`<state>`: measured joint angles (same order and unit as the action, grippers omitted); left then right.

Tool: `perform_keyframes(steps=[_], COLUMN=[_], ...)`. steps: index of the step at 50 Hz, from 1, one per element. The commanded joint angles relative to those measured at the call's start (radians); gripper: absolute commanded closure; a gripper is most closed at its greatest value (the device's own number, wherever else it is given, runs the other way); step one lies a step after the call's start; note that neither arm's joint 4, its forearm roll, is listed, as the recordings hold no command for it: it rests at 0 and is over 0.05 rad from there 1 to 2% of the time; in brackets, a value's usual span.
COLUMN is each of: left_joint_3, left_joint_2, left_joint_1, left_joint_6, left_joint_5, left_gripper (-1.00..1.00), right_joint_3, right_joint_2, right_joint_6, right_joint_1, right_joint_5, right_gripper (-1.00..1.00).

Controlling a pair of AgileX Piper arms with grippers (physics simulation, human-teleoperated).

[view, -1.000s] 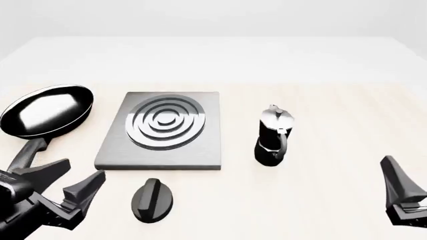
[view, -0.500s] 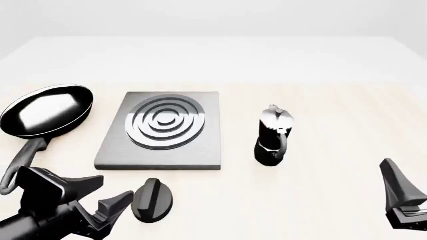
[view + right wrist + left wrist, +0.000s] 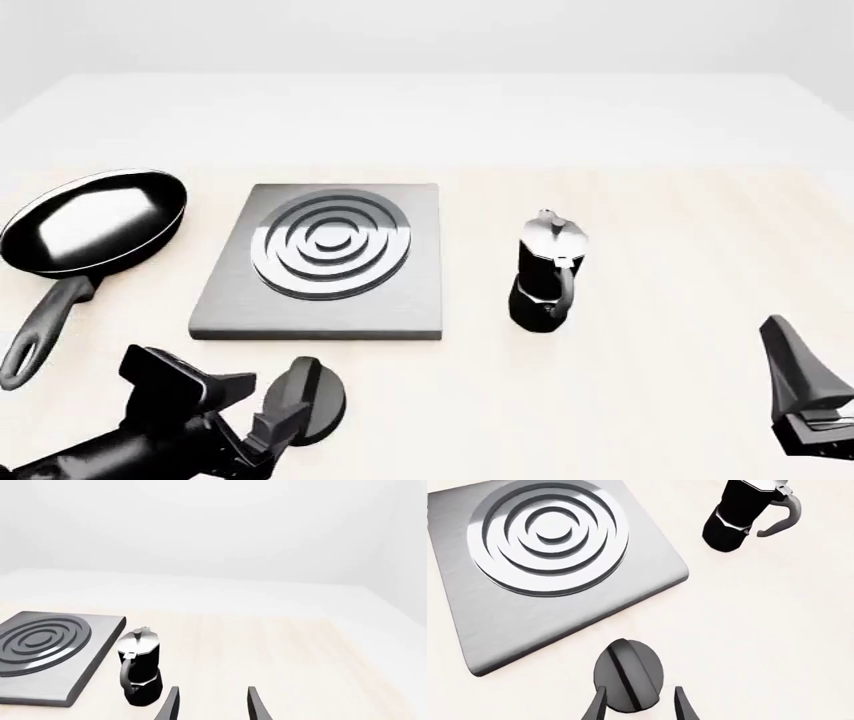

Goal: Turn on the stove and put the frying pan on it.

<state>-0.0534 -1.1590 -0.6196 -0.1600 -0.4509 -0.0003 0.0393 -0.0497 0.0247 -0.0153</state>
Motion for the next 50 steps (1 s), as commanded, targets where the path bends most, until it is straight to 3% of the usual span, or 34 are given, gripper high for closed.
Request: perform_keyframes(steps=[1,16,24,39,50], left_joint_3=[0.013,0.009,0.006,-0.023,-0.063], left_joint_2=[-0.225,-0.36,-0.37,-0.303,-0.161], left_joint_1=[-0.032,-0.049,-0.056,-0.197,-0.277], left_joint_6=[-0.019,-0.022,-0.021,-0.043,-0.034], left_joint_5=[-0.2,-0.312,-0.315,-0.246,-0.096], left_gripper=[-1.0,-1.0,-1.0,-1.0,-1.0], right_joint_3=[0.0,0.0,0.0,0.0,0.0], right_joint_2=[-0.002,-0.02,-0.023,-0.016,-0.015], right_joint_6=[0.002,0.004,0.007,0.007,0.007], right_joint_1=[-0.004,-0.007,-0.012,-0.019,-0.017], right_joint_5=[0.0,0.02,0.025,0.018,0.017], right_gripper=[-1.0,-1.0,-1.0,-1.0,-1.0])
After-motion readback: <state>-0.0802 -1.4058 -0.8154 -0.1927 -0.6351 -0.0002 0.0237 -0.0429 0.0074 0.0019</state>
